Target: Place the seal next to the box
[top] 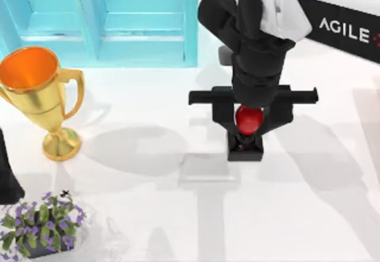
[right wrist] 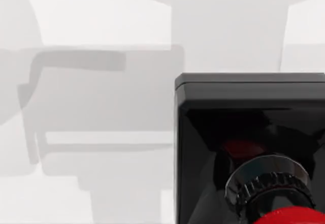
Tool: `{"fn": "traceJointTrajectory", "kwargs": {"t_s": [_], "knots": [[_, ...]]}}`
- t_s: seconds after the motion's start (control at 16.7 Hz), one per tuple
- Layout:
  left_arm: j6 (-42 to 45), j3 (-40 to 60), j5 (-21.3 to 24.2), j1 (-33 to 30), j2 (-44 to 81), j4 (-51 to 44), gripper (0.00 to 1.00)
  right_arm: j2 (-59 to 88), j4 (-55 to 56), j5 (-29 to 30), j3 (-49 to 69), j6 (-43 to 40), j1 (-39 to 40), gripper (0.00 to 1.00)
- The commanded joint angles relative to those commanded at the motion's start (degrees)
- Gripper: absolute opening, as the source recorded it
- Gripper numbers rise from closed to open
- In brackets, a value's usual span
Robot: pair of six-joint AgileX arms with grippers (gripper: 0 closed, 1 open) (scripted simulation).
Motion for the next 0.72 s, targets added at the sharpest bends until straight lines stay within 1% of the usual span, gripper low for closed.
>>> {"fn": "traceJointTrajectory", "kwargs": {"t_s": [0.18, 0.36, 0.48, 0.72], "knots": [[0.0, 0.0, 0.0, 0.0, 0.0, 0.0, 1.0, -0.3, -0.5, 0.0, 0.2, -0.8, -0.7, 0.0], [0.0, 0.0, 0.0, 0.0, 0.0, 0.0, 1.0, -2.6, -4.2, 0.0, 1.5, -6.3, -5.5, 0.0], [0.0, 0.0, 0.0, 0.0, 0.0, 0.0, 1.0, -4.1, -6.7, -0.1, 2.3, -12.0, -11.3, 0.0], [0.0, 0.0, 0.0, 0.0, 0.0, 0.0, 1.0, -7.0, -11.5, -0.1, 4.0, -25.2, -25.4, 0.0]]}}
